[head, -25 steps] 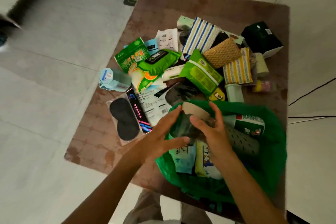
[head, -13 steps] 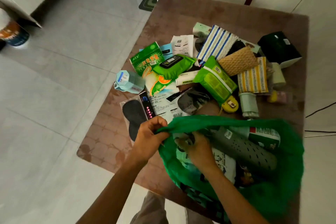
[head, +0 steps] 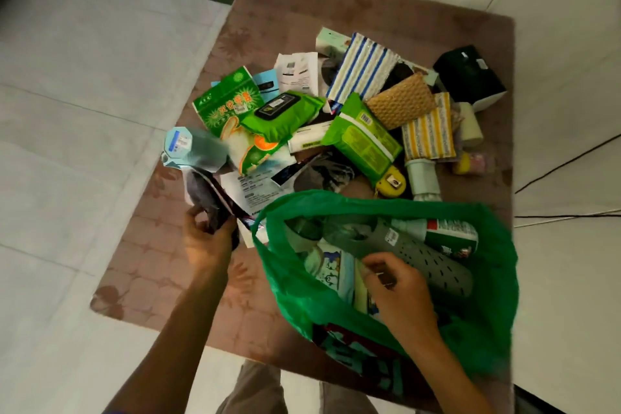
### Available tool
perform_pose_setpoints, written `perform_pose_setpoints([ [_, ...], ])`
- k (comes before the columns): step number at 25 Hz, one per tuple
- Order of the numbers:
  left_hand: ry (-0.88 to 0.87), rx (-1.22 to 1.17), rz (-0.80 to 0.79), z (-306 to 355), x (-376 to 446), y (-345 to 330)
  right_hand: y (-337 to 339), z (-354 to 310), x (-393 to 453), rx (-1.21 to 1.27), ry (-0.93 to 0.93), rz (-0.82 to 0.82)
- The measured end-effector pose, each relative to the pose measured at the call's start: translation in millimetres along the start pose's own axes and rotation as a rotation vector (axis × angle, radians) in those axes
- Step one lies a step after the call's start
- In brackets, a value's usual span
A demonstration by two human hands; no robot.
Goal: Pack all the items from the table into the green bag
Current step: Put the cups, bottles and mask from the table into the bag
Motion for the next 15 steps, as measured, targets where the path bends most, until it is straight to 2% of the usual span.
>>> perform_pose_setpoints([
  [2, -0.242, -0.071, -0.035, 37.8, -45.7, 22.1, 15.8, -26.9, -2.1, 0.143, 0.054, -0.008],
  [3, -0.385, -0.070, -0.098, 59.2, -72.6, 28.5, 21.2, -45.1, -1.6, 0.246, 0.106, -0.084],
  [5, -0.631, 0.044, -0.300, 82.7, -111.8, 23.1, 23.0, -80.8, 3.3, 0.466, 0.161, -0.353],
  [6, -0.711, 0.156, -0.435, 88.2, -126.1, 10.3, 20.5, -94.6, 8.6, 0.544, 0.152, -0.435],
  [7, -0.760, 0.281, -0.568, 87.2, -136.1, -5.7, 17.4, -101.1, 17.2, 0.590, 0.130, -0.437],
  [8, -0.787, 0.355, -0.687, 83.0, -143.1, -20.8, 17.1, -104.1, 25.7, 0.604, 0.096, -0.365],
  [10, -0.731, 0.331, -0.851, 76.3, -145.7, -36.3, 24.9, -94.0, 43.5, 0.599, -0.022, -0.181],
  [11, -0.670, 0.307, -0.906, 72.6, -144.1, -39.3, 30.3, -84.7, 49.7, 0.650, -0.108, -0.172],
  [14, -0.548, 0.307, -1.067, 56.1, -143.8, -44.8, 42.9, -56.4, 51.5, 0.737, -0.354, -0.306],
  [15, -0.558, 0.418, -1.081, 48.2, -143.5, -45.2, 48.5, -48.8, 52.7, 0.693, -0.370, -0.236],
])
Point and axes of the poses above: each hand's wrist, its own x-axis towards the middle knuckle, its own y-axis out of the back of the hand, z = x × y, the point moved 1 cm from there along x, towards the middle knuckle
